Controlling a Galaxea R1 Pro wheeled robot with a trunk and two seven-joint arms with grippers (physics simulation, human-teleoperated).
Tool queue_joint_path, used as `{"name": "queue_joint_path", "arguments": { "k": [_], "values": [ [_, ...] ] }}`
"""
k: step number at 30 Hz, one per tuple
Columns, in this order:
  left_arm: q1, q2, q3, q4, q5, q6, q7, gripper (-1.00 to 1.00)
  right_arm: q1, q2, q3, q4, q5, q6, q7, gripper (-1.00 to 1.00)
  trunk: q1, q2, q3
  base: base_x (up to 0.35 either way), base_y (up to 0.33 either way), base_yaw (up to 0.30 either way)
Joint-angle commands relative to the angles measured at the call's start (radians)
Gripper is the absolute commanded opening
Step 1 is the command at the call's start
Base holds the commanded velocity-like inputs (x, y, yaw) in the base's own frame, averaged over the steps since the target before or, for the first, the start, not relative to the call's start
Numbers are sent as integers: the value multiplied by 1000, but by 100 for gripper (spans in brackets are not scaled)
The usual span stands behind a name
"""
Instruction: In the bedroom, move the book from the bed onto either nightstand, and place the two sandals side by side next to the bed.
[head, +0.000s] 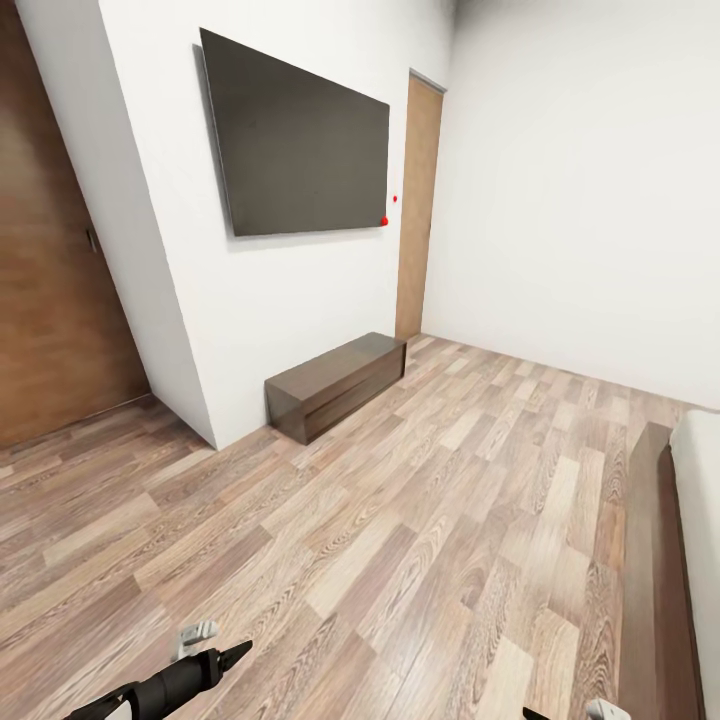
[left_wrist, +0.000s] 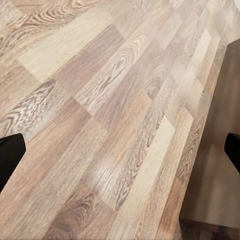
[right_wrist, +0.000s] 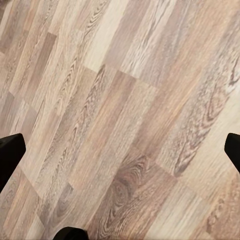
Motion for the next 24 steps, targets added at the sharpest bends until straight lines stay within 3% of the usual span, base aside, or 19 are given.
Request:
{"name": "queue_joint_path", "arguments": {
  "k": [1, 16, 24],
  "values": [
    [-1, 1, -4, 1, 2, -6, -2, 100, -1, 0, 8, 2, -6, -5, 3, 100, 0, -1, -1, 6, 0, 0],
    [-1, 1, -4, 1, 2, -6, -2, 100, -1, 0, 8, 2, -5, -5, 3, 100, 0, -1, -1, 297, 0, -4],
    [-1, 1, -4, 1, 2, -6, -1, 100, -1, 0, 8, 2, -5, -5, 3, 100, 0, -1, -2, 332, 0, -207]
  ]
}}
